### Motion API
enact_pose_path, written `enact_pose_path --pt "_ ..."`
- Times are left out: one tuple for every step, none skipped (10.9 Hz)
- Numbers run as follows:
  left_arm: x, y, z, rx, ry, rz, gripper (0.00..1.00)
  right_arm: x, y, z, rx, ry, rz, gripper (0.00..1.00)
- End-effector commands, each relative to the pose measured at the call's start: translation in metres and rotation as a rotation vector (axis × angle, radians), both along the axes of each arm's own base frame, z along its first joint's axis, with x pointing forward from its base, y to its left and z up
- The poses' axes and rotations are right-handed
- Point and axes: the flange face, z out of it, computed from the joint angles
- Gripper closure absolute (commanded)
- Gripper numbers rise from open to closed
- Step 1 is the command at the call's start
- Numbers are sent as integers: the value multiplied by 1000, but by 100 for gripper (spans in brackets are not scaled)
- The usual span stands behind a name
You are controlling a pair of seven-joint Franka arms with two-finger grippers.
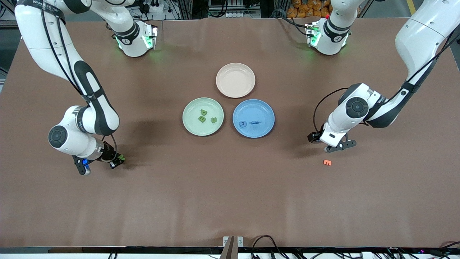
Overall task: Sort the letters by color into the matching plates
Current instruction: 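Grasp the green N with the right gripper while the left gripper grasps e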
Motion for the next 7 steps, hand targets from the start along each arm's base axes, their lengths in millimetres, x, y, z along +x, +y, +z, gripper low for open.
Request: enact_pose_path --pt "-1 2 -6 -4 -17 -21 14 -10 -1 -2 -13 11 49 81" --pt "-1 2 -7 -7 -16 -22 15 -9 -1 2 -13 5 49 81" --pt "-1 1 -9 -4 -19 -32 16 -9 -1 9 -11 3 49 81" --pt "0 2 -10 -7 -19 -32 16 -9 1 14 -9 5 50 81" --pt "0 2 -11 -8 -18 -31 17 -9 8 17 -7 10 53 81" --pt "1 2 -11 -8 -19 -31 18 -7 22 24 -5 -1 67 81" --pt "1 4 -12 -6 -17 -29 24 -7 32 32 -1 -2 69 81"
